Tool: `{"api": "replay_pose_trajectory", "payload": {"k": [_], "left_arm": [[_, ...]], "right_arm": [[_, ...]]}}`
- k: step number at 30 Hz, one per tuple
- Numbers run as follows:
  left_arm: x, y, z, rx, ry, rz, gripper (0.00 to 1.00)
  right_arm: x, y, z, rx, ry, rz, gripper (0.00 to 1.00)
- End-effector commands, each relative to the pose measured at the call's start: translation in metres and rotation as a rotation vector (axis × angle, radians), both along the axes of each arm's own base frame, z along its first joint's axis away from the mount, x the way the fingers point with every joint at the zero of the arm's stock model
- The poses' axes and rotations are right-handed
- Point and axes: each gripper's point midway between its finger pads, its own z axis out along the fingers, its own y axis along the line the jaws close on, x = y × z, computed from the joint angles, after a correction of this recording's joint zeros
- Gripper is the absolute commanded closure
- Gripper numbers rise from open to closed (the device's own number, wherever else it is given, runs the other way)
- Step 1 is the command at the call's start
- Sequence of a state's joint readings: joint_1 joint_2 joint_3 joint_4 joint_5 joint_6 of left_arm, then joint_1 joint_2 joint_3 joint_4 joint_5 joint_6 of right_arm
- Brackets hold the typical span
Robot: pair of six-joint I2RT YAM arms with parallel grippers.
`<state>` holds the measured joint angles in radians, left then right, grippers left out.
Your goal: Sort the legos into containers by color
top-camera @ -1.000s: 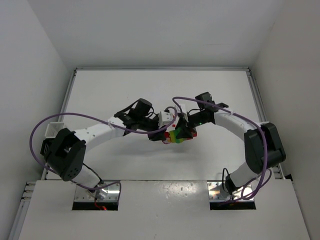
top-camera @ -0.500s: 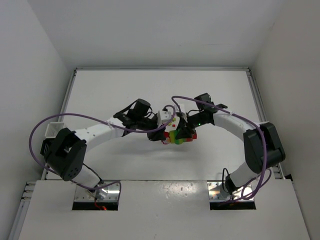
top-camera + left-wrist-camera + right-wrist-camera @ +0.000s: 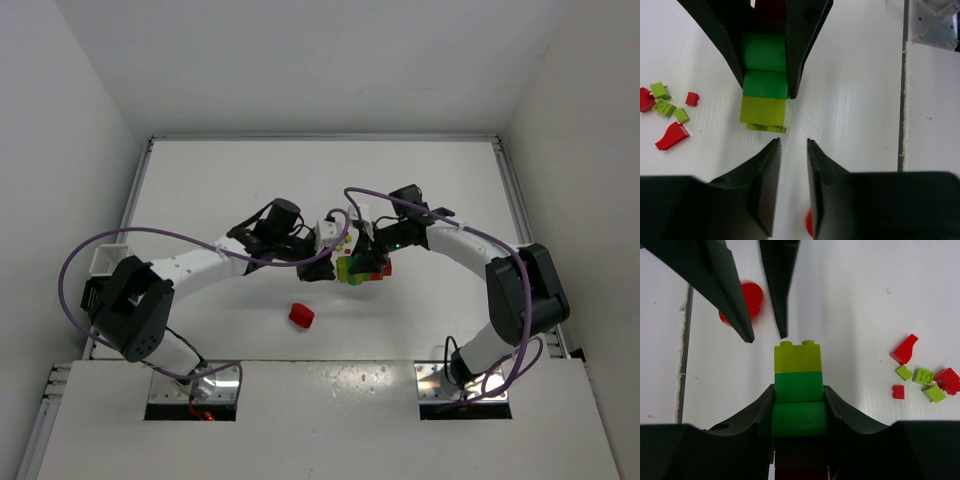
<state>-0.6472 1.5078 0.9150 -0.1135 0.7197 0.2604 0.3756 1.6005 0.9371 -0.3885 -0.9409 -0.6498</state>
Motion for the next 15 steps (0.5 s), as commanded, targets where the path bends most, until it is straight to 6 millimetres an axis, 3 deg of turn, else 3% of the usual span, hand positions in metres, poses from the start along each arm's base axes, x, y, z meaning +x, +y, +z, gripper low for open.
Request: {"api": "replay_pose_trajectory", "payload": {"k": [1,2,4,6,8,12,15], "left_arm": [[0.006,0.005,0.005,-0.019,-0.021,0.017,0.62],[0.001,0.009,0.002,-0.015,-0.025,0.013,0.54],[0.003,0.022,-0.006,0.028,-0.017,0.073,0.5],[-0.006,0.033,-0.016,0.064,0.014,0.1,0.35],[-0.013,0.047,-0.028,0.123,0.038,0.132,0.28],[-0.041,0.076,-0.049,0.227,-0.001,0.048,0.28],[-0.052,0.094,-0.049,0.266,-0.079,-0.015,0.26]], "right_arm": [[0.01,0.006,0.016,0.047,-0.057,0.008,1.0],[0.013,0.003,0.019,0.044,-0.072,-0.007,1.0],[0.014,-0.005,0.013,0.012,-0.077,-0.035,1.0],[0.014,-0.011,0.012,0.002,-0.074,-0.057,1.0],[0.011,-0.015,0.012,0.0,-0.042,-0.1,1.0],[0.012,-0.027,0.01,0.005,-0.013,-0.174,1.0],[0.006,-0.032,0.007,0.002,-0.006,-0.185,1.0]]}}
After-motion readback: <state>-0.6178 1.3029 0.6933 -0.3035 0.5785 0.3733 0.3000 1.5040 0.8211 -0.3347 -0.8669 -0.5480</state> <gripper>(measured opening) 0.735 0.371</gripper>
